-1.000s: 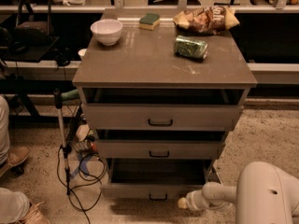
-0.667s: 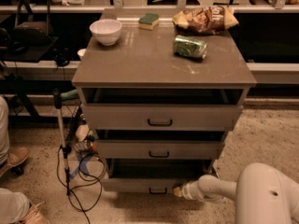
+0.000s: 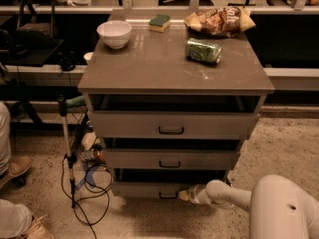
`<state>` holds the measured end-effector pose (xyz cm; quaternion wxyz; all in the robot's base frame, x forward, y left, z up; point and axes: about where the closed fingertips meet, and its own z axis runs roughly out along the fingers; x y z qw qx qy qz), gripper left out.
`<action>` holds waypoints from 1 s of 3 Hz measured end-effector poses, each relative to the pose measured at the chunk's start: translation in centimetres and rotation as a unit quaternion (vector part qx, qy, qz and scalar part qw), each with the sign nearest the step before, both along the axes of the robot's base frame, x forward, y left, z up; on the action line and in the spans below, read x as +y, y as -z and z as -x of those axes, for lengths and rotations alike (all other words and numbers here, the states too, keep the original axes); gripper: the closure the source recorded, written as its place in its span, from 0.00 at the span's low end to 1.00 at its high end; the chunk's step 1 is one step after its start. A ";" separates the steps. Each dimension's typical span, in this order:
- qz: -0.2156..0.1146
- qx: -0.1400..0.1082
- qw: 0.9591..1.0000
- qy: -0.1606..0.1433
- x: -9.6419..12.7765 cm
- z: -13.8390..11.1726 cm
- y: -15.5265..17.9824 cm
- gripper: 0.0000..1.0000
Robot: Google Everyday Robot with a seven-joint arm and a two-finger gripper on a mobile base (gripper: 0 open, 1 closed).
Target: Close bottom drawer
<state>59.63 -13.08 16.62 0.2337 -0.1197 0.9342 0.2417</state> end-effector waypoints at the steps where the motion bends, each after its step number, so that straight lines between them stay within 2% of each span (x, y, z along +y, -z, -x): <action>1: -0.004 -0.018 1.000 -0.002 0.7 -1.3 -0.7 1.00; 2: -0.004 -0.056 0.998 -0.007 1.6 -4.2 -2.3 1.00; 3: -0.004 -0.059 0.998 -0.008 1.6 -4.0 -2.5 1.00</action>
Offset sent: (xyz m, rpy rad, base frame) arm 0.0871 0.0270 0.0502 0.0058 -0.2288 0.0276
